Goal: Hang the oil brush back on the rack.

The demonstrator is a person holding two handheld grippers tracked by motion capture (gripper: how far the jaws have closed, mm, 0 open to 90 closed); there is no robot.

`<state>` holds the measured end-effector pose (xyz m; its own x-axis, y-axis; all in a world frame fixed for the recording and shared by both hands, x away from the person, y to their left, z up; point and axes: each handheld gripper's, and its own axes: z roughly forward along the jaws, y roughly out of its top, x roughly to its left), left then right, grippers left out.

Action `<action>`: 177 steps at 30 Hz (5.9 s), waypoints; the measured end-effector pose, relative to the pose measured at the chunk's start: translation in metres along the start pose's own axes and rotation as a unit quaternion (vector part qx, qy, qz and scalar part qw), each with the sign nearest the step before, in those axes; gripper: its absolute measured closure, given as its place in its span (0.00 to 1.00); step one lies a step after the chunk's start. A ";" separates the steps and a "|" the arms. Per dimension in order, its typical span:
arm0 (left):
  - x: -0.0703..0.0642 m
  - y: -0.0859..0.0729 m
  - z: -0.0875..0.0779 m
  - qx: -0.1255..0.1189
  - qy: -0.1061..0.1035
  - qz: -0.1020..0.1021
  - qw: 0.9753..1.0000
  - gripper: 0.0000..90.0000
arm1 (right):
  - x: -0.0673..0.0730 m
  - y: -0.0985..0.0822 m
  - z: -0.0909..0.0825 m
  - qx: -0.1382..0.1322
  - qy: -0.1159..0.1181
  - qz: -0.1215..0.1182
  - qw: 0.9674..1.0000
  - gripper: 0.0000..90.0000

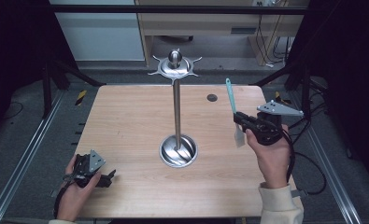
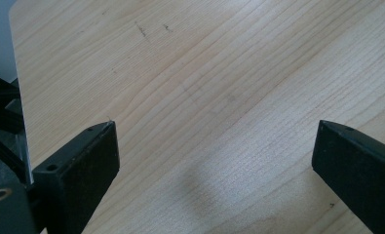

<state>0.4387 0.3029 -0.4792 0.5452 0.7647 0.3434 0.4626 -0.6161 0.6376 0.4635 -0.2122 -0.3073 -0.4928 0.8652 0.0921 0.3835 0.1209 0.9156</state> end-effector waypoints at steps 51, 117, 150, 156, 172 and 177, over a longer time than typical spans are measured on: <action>0.002 -0.006 -0.005 -0.003 0.011 -0.008 1.000 0.03 | 0.032 0.027 -0.031 -0.061 0.047 -0.035 0.996 0.92; 0.001 -0.005 -0.003 0.007 0.003 0.001 1.000 0.04 | 0.061 0.033 -0.024 -0.075 0.121 -0.066 0.988 0.92; 0.000 -0.006 -0.003 0.008 0.001 0.001 1.000 0.04 | 0.068 0.031 -0.008 -0.067 0.113 -0.066 0.989 0.91; 0.000 -0.006 -0.003 0.008 0.002 0.000 1.000 0.04 | 0.072 0.029 -0.002 -0.069 0.104 -0.066 0.990 0.91; 0.001 -0.007 -0.004 0.010 0.005 -0.001 1.000 0.04 | 0.074 0.033 0.013 -0.065 0.093 -0.074 0.991 0.95; 0.001 -0.007 -0.004 0.008 0.005 -0.004 1.000 0.04 | 0.071 0.034 0.014 -0.073 0.096 -0.068 0.990 1.00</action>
<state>0.4331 0.3085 -0.4813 0.5345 0.7714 0.3454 0.4777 -0.6129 0.6294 0.4522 -0.1396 -0.2746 -0.6778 0.7349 0.0234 0.1928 0.1469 0.9702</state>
